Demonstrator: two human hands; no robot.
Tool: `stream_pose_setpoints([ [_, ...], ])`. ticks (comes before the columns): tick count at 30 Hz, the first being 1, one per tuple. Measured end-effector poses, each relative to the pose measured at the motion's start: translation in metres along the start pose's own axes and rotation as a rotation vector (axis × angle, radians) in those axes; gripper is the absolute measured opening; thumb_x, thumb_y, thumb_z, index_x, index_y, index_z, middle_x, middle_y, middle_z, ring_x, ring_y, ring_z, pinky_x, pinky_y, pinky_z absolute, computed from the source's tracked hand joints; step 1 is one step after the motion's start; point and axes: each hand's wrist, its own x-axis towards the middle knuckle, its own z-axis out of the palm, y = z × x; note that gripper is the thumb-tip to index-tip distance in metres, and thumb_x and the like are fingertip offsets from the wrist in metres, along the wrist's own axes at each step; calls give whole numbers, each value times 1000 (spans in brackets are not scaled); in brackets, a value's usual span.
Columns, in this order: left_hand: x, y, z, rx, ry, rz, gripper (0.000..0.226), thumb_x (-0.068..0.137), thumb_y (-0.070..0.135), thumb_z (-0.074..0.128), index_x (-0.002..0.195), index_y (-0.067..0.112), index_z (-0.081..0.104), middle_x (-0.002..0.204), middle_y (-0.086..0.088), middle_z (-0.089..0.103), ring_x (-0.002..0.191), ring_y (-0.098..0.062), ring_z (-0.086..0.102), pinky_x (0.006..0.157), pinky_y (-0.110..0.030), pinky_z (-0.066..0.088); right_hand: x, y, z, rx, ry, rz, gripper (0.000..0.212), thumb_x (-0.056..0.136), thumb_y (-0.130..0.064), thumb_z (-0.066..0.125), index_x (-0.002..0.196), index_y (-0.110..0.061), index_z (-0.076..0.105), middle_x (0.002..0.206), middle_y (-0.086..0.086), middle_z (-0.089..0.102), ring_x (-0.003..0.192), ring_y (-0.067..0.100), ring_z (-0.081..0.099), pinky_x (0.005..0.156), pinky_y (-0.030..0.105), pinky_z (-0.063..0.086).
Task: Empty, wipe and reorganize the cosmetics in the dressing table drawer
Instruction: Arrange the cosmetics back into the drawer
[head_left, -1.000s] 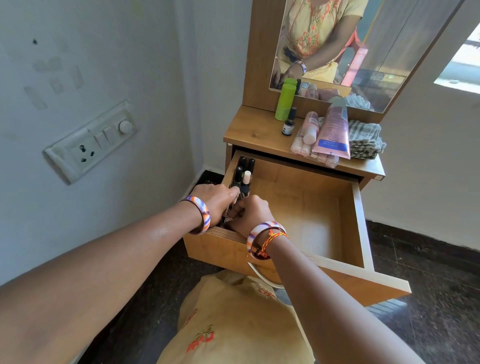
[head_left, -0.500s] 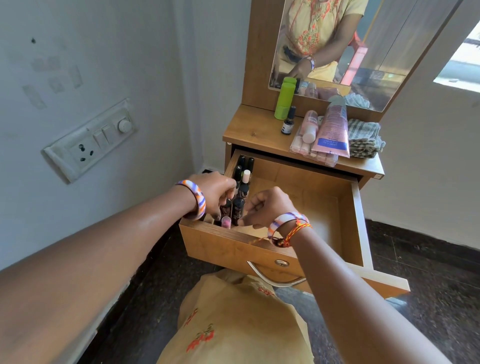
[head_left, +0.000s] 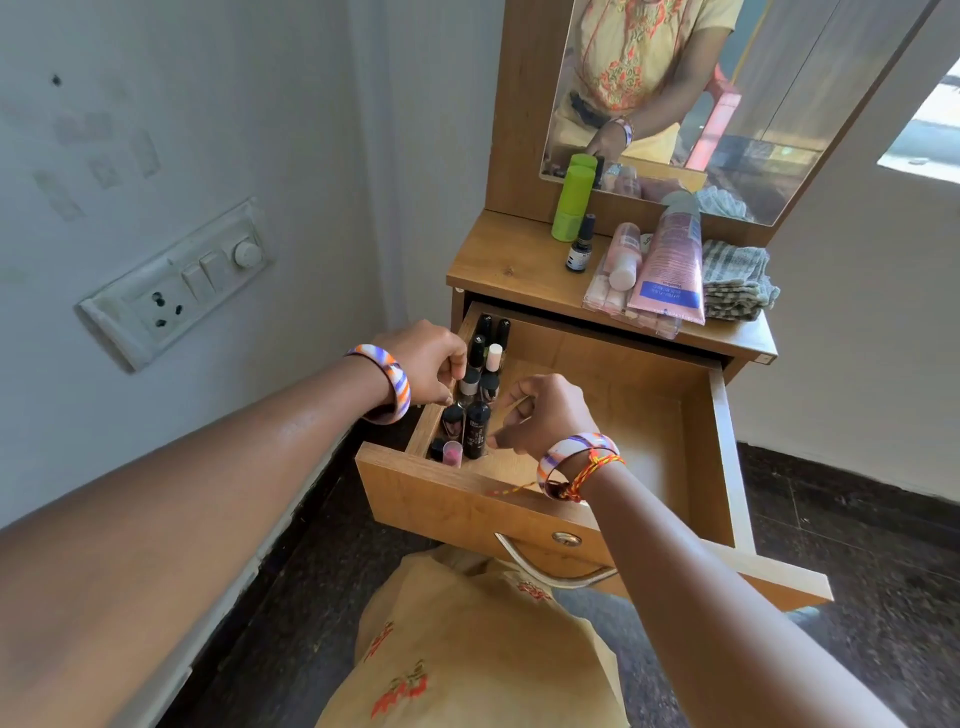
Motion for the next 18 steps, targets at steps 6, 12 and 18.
stream_pose_setpoints([
  [6, 43, 40, -52, -67, 280, 101, 19, 84, 19, 65, 102, 16, 65, 103, -1, 67, 95, -18, 63, 84, -33, 53, 29, -9, -45, 90, 274, -60, 15, 76, -14, 75, 87, -16, 65, 81, 4, 63, 71, 20, 63, 68, 24, 57],
  [12, 124, 77, -90, -83, 467, 142, 36, 89, 6, 51, 124, 13, 53, 123, -12, 59, 109, -30, 58, 92, -37, 50, 84, -30, -107, -185, 569, -150, 32, 81, -5, 59, 111, -18, 61, 118, 13, 60, 110, 30, 55, 79, 23, 43],
  [18, 204, 74, -98, 260, 266, 144, 62, 90, 3, 52, 146, 13, 28, 147, -16, 36, 133, -32, 40, 109, -38, 36, 132, -32, -122, -473, 468, -197, 42, 86, -5, 54, 127, -14, 52, 126, 16, 57, 122, 35, 46, 99, 42, 44],
])
